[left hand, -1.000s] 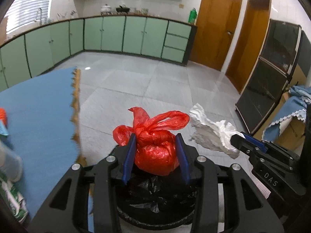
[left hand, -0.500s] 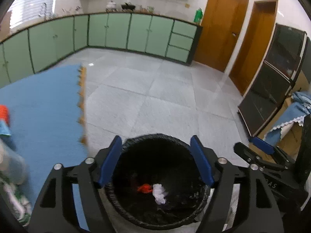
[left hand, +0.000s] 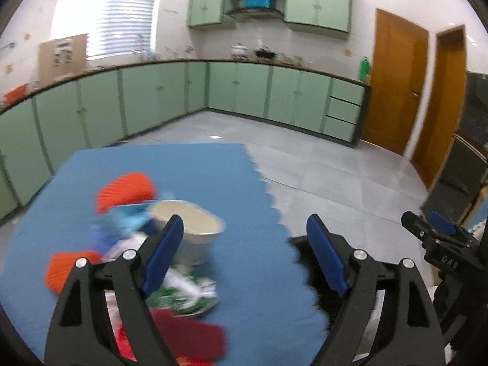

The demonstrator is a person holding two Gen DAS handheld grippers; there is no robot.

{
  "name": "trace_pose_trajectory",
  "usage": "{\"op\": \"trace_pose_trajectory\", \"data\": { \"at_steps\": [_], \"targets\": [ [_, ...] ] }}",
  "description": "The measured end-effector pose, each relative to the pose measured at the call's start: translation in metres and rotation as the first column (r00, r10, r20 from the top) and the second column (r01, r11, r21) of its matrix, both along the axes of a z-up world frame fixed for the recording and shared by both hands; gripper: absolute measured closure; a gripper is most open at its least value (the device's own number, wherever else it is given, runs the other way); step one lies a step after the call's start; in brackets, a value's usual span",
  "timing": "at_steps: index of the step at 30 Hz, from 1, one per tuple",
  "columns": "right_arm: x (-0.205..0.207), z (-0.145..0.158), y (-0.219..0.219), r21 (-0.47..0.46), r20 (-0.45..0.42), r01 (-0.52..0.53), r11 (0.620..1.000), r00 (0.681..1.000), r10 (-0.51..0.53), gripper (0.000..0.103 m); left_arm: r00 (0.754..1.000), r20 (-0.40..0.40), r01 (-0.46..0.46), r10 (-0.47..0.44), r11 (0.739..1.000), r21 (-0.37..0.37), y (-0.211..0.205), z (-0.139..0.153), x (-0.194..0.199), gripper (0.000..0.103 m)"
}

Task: Collect trash
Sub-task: 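Move the right tool back to the table and grasp the white paper cup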

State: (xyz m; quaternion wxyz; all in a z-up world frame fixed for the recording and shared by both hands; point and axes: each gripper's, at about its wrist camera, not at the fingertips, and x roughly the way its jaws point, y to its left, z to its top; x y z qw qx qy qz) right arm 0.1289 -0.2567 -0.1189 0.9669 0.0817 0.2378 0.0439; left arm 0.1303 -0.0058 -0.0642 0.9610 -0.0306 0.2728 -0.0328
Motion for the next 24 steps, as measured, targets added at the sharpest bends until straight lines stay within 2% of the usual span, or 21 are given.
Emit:
{"op": "trace_pose_trajectory", "data": {
  "at_steps": [6,10,15,20,24],
  "targets": [
    [0.002,0.006,0.058,0.012,0.033,-0.133,0.991,0.991,0.132,0.006,0.991,0.029,-0.130,0.129,0.991,0.038,0.056,0.008,-0.031,0.023],
    [0.006,0.002,0.095,0.004,0.030,-0.212,0.977,0.977,0.212,0.006,0.984,0.023,-0.177,0.176,0.983,0.058,0.079,0.005,-0.039,0.023],
    [0.015,-0.006,0.133,-0.007,0.005,-0.297,0.955,0.955,0.297,0.008,0.981,0.004,-0.193,0.193,0.979,0.067,0.097,-0.007,-0.041,0.023],
    [0.030,-0.013,0.152,-0.003,-0.027,-0.352,0.936,0.936,0.351,0.015,0.977,-0.032,-0.207,0.209,0.977,0.047,0.113,-0.016,-0.032,0.023],
    [0.042,-0.016,0.164,-0.006,-0.044,-0.381,0.925,0.924,0.380,0.019,0.974,-0.030,-0.222,0.223,0.974,0.039,0.122,-0.013,-0.023,0.023]
  ]
}}
